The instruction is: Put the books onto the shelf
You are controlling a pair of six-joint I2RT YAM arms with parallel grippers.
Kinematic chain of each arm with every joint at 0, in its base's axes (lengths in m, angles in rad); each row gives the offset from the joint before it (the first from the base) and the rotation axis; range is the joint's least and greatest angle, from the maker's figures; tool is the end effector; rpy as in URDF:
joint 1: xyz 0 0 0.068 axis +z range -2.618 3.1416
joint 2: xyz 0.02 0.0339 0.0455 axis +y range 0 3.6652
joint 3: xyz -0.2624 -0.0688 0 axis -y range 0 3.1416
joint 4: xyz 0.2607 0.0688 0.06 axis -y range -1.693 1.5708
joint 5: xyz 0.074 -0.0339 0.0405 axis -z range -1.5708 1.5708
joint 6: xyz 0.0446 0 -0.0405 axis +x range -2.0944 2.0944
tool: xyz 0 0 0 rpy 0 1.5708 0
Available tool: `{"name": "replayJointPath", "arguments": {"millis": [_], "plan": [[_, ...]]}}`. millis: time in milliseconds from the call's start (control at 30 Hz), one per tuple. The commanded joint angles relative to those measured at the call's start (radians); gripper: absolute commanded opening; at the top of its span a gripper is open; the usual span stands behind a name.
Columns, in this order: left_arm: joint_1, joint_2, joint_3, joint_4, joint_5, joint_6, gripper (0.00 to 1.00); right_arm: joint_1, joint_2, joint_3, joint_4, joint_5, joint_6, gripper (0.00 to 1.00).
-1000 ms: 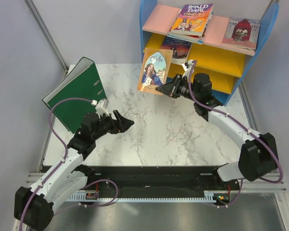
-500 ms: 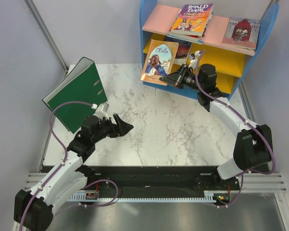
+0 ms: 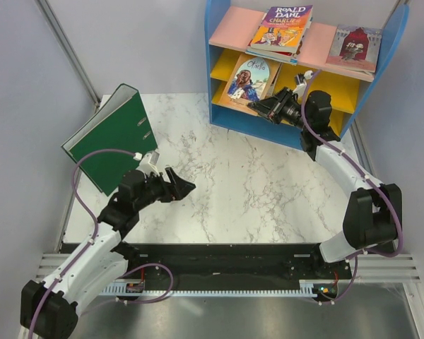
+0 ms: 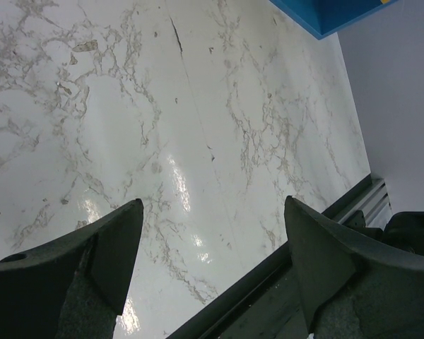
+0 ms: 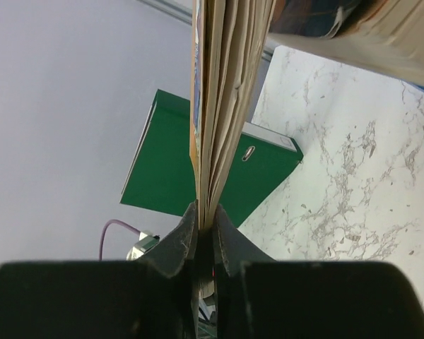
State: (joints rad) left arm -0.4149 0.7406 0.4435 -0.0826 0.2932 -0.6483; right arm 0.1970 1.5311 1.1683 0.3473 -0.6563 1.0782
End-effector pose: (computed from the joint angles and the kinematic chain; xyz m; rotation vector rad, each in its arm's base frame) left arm 0.1793 -0.0930 0.2283 -0.0351 2.0655 -0.9677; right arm 0.3712 0.1018 0.3376 0.2107 1.7899 1.4691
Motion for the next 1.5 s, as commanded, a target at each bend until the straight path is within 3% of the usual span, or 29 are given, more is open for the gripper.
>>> {"name": "replayJointPath", "arguments": {"millis": [0,200,333,500,633,800,933,1033,1467], "plan": [[-0.001,-0.020,-0.002,-0.014,0.004,0.006,0.87,-0.018,-0.008,0.034,0.084,-0.005,0.043,0.13],[-0.002,-0.021,0.000,-0.016,0.009,0.002,0.87,-0.031,0.017,0.047,0.110,-0.005,0.089,0.21],[-0.001,-0.024,0.001,-0.017,0.012,0.002,0.87,-0.041,0.029,0.059,0.111,0.004,0.098,0.34],[-0.001,-0.033,-0.012,-0.019,0.017,-0.004,0.87,-0.050,0.032,0.060,0.120,0.043,0.101,0.34],[-0.001,-0.053,-0.028,-0.025,0.014,-0.007,0.87,-0.054,0.032,0.050,0.125,0.066,0.101,0.27],[-0.001,-0.061,-0.035,-0.031,0.015,-0.010,0.87,-0.056,0.017,0.031,0.150,0.102,0.103,0.26],[-0.001,-0.063,-0.035,-0.032,0.014,-0.010,0.87,-0.057,0.014,0.036,0.145,0.125,0.094,0.09],[-0.001,-0.061,-0.034,-0.032,0.014,-0.010,0.87,-0.057,0.020,0.034,0.147,0.133,0.097,0.04],[-0.002,-0.083,-0.045,-0.046,0.009,-0.010,0.87,-0.068,0.023,0.033,0.189,0.194,0.114,0.00]]}}
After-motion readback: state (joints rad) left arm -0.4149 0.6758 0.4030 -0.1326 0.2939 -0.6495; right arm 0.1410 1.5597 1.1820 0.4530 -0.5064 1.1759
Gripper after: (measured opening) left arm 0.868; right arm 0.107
